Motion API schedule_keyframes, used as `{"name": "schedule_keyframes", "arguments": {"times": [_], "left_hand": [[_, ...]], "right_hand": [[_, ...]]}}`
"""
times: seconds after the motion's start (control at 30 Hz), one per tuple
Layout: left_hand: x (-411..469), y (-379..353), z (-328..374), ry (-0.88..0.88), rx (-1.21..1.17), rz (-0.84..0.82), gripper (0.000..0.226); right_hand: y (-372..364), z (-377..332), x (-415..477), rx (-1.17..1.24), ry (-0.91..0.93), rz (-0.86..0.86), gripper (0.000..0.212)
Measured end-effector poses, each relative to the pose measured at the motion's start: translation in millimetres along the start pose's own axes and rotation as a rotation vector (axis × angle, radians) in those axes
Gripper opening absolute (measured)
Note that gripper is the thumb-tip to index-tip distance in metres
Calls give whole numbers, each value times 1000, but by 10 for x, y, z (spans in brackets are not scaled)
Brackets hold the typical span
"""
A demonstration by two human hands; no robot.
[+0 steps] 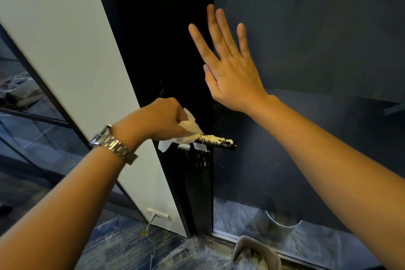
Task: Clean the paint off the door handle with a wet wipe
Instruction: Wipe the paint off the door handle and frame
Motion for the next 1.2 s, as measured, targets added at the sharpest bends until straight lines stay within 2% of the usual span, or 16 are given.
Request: {"name": "schedule_keyframes", "arguments": {"times": [0.17,0.37,0.6,0.77,0.9,1.07,1.2], "left_hand": [[-3,-50,166,-90,-21,26,25],[12,-38,172,-64,-105,51,25],[24,-17,169,-39,-93,31,26],[47,-107,330,-118,-122,-18,25],[68,-35,194,-68,-146,-39,25],[85,-90,334,-161,-154,-74,24],[101,-49,228,-104,-160,-92,26]], "right_hand": [[3,1,-3,-1,-2,-8,60],[3,10,-2,-6,9,-14,60],[-5,10,-6,-4,9,1,59],[-9,17,-3,-20,5,2,60],[-6,15,-8,-24,7,-1,59],[-2,13,-7,-14,5,0,60],[-2,13,-3,-14,7,4,59]]}}
Point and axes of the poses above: each hand's wrist, its own x-axis towards the middle knuckle, its own y-axis out of the back of the hand, z = x × y, the point moved 2 cm from there along x, towards the middle knuckle, and after that the axes turned 3 degrees about -x, right-handed, at the moved point
